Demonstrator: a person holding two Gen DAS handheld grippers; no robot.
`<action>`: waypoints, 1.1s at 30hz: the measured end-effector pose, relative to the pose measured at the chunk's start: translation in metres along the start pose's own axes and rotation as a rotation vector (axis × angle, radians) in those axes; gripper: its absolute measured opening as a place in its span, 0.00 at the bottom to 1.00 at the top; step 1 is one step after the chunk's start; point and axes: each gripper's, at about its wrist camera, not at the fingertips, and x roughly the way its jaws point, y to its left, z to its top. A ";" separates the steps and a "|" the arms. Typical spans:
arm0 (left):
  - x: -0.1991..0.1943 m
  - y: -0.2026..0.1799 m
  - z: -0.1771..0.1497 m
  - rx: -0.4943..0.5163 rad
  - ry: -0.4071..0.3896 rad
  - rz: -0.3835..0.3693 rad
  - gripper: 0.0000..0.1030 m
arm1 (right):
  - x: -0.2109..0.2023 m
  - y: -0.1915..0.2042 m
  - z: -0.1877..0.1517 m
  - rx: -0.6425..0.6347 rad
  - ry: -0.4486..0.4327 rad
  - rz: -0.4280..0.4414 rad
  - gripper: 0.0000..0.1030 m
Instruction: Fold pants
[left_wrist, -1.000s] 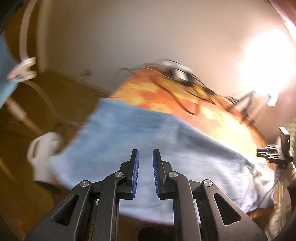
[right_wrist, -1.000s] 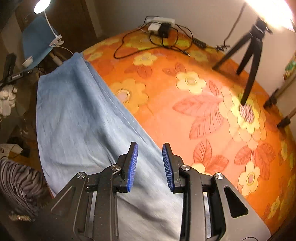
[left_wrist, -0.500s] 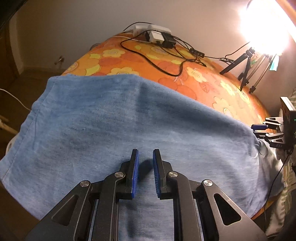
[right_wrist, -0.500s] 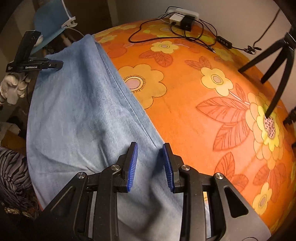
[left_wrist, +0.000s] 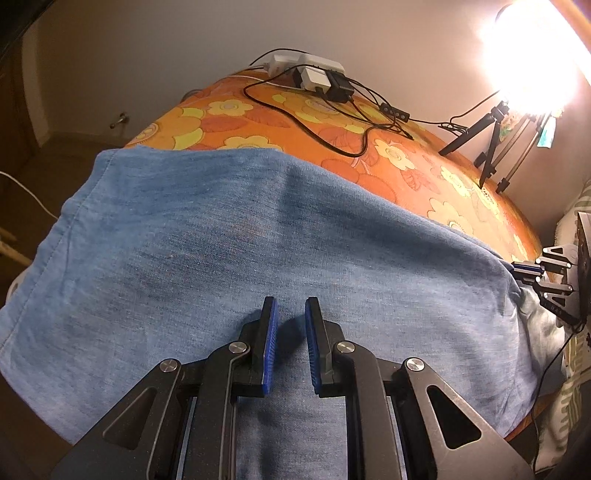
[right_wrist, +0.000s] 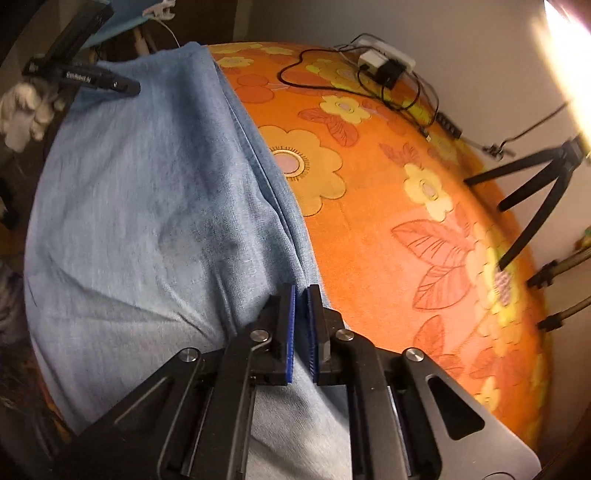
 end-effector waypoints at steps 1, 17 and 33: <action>0.000 0.000 0.000 0.000 0.000 -0.001 0.13 | -0.001 0.001 0.000 -0.006 0.003 -0.010 0.06; -0.002 0.001 -0.001 0.004 0.000 -0.012 0.13 | 0.018 -0.010 0.013 0.014 0.049 0.101 0.20; -0.022 0.010 -0.004 -0.002 -0.046 0.018 0.13 | 0.003 0.003 0.023 -0.031 0.032 -0.095 0.12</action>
